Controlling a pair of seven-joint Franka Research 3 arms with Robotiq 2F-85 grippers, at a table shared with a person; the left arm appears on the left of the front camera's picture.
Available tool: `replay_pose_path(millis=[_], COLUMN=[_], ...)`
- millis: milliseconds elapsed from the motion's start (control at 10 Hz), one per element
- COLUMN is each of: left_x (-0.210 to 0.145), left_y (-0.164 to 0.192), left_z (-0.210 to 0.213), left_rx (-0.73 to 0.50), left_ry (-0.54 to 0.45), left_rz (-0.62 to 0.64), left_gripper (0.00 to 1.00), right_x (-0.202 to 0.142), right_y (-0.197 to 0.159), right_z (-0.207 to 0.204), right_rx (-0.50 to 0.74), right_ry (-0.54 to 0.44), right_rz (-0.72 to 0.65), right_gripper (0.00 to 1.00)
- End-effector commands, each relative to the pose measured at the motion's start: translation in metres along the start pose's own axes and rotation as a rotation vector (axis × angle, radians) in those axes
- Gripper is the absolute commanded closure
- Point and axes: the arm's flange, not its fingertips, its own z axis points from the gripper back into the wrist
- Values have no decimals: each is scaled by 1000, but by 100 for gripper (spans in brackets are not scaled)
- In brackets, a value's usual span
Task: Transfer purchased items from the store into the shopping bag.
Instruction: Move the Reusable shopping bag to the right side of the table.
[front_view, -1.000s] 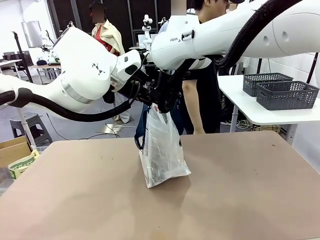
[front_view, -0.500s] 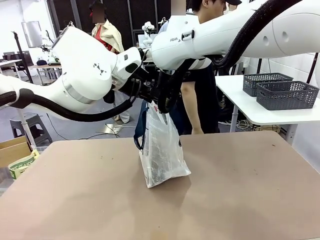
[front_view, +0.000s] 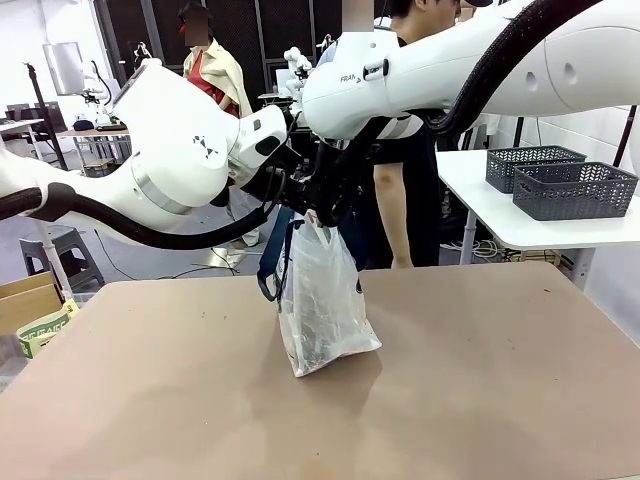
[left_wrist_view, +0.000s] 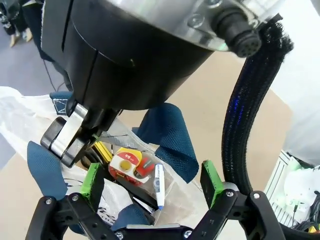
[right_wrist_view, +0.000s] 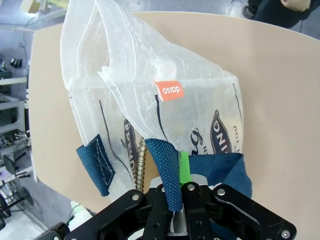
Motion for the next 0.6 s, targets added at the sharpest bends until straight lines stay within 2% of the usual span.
replay_pose_path(millis=[0,500], left_x=[5,14], left_y=[-5,-28], left_z=[0,11], left_rx=[40,180], left_ry=[33,78], left_rz=[1,-47], left_gripper=[0,0], right_x=[6,6], right_y=[0,0], right_z=[-1,-3], right_rx=[32,40], right_ry=[12,19], right_rz=[7,9], right_gripper=[100,100])
